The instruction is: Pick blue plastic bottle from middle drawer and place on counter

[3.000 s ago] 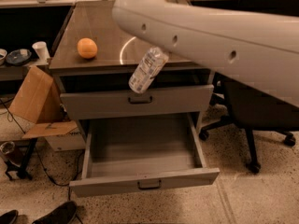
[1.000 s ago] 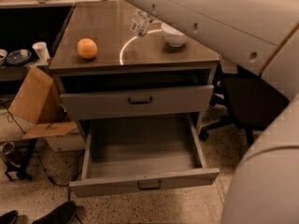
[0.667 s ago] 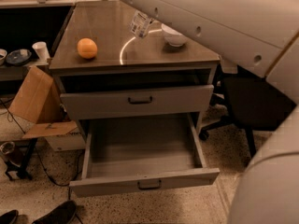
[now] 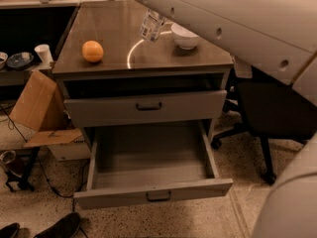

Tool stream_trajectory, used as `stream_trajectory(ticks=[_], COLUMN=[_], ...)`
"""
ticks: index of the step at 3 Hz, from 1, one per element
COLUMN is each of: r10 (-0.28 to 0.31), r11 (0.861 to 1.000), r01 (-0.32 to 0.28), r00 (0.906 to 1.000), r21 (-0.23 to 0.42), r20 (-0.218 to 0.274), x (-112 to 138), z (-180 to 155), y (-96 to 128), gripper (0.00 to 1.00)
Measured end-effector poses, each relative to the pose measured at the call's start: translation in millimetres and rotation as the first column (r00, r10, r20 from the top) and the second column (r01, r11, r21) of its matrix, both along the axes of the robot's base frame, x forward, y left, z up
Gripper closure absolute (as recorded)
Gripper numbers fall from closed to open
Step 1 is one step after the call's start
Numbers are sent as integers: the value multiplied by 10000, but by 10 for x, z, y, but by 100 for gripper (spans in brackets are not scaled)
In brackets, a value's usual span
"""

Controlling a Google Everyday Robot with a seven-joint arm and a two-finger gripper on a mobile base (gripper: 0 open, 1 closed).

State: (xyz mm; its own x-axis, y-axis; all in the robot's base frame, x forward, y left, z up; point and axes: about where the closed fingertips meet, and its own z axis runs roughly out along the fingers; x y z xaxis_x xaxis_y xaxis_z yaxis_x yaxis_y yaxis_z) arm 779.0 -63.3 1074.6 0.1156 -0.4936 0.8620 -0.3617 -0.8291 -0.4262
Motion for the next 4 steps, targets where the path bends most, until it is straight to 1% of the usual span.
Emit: stream_trajectory(ticks=[1, 2, 4], r10=[334, 486, 519], r11=[9981, 9934, 9853], r01=[-325, -449, -454], r00=[9993, 9983, 9980], r21=[-521, -1059, -1647], r20=[151, 322, 353], x=[-22, -24, 26], z=[-6, -94, -242], y=[72, 178, 270], gripper=[100, 100, 100])
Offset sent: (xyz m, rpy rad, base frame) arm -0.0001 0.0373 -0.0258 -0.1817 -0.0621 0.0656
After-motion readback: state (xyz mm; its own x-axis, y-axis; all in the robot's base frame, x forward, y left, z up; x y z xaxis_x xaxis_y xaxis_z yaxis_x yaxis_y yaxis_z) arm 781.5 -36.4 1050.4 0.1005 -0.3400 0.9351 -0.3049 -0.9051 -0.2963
